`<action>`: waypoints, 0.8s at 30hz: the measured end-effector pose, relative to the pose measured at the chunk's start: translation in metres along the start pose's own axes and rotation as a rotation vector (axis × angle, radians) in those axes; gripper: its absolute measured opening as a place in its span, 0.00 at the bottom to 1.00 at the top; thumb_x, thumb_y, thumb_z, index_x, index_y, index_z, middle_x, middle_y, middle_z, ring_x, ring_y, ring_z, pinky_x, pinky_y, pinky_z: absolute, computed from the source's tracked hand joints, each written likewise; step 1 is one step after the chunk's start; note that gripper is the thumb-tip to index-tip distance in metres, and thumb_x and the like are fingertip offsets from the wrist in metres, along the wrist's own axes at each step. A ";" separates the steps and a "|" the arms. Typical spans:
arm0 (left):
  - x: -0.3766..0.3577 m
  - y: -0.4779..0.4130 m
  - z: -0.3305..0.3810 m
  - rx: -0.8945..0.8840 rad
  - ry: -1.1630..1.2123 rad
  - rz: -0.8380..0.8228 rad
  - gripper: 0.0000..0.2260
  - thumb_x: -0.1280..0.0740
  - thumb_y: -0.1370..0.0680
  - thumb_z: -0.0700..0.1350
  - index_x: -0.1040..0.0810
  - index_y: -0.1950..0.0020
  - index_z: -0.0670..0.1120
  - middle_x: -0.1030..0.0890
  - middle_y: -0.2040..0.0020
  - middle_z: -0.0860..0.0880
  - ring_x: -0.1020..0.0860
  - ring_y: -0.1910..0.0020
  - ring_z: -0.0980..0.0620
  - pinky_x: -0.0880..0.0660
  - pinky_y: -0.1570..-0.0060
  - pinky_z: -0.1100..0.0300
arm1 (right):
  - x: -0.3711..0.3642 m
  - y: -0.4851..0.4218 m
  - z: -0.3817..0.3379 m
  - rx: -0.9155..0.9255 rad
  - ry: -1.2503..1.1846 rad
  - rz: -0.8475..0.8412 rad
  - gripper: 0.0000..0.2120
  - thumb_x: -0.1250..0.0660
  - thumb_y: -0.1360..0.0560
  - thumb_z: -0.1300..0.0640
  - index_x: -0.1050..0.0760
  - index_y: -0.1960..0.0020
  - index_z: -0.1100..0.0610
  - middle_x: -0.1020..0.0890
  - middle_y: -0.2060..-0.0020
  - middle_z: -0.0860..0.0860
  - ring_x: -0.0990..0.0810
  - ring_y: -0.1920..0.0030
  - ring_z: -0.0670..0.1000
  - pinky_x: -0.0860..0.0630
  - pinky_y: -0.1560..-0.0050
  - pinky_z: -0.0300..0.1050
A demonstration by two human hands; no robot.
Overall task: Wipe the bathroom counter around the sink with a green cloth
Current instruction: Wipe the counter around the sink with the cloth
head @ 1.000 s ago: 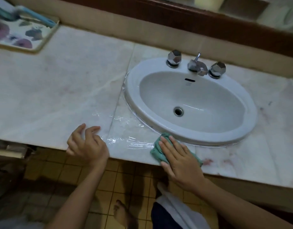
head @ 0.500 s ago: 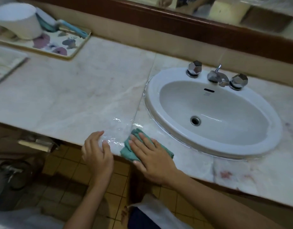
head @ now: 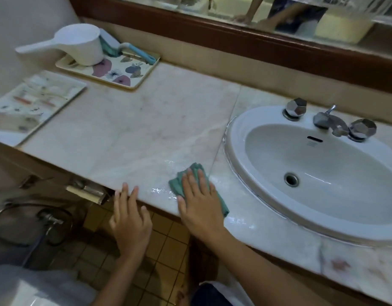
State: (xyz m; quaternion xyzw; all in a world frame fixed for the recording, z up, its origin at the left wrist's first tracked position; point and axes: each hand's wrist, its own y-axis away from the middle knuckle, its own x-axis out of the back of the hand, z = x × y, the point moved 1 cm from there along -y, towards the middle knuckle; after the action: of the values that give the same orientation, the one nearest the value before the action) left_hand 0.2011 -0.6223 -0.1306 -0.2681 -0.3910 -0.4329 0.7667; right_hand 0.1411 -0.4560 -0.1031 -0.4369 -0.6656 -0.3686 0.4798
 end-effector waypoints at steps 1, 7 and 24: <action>-0.001 0.000 -0.002 -0.006 -0.014 -0.015 0.25 0.37 0.23 0.42 0.35 0.26 0.50 0.41 0.22 0.50 0.46 0.22 0.48 0.38 0.37 0.35 | 0.000 0.011 0.000 0.167 0.053 -0.033 0.29 0.54 0.19 0.43 0.53 0.21 0.51 0.54 0.22 0.48 0.61 0.23 0.51 0.52 0.24 0.54; 0.018 -0.002 -0.009 -0.054 -0.106 -0.142 0.36 0.30 0.31 0.35 0.35 0.24 0.50 0.44 0.21 0.49 0.45 0.23 0.47 0.35 0.39 0.37 | 0.026 -0.006 0.081 0.294 0.128 -0.090 0.28 0.57 0.20 0.41 0.56 0.21 0.46 0.55 0.22 0.42 0.63 0.24 0.44 0.51 0.25 0.49; 0.059 -0.043 -0.022 0.145 0.275 0.173 0.14 0.35 0.24 0.36 0.19 0.41 0.45 0.28 0.35 0.48 0.30 0.36 0.44 0.33 0.41 0.53 | 0.006 -0.029 0.002 0.398 0.031 -0.081 0.28 0.51 0.19 0.45 0.51 0.21 0.48 0.52 0.22 0.44 0.58 0.22 0.48 0.53 0.27 0.49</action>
State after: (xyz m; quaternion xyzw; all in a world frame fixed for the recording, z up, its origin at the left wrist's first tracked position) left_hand 0.1902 -0.6864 -0.0904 -0.1831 -0.2880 -0.3685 0.8647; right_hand 0.1124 -0.4628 -0.1004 -0.3006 -0.7348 -0.2552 0.5518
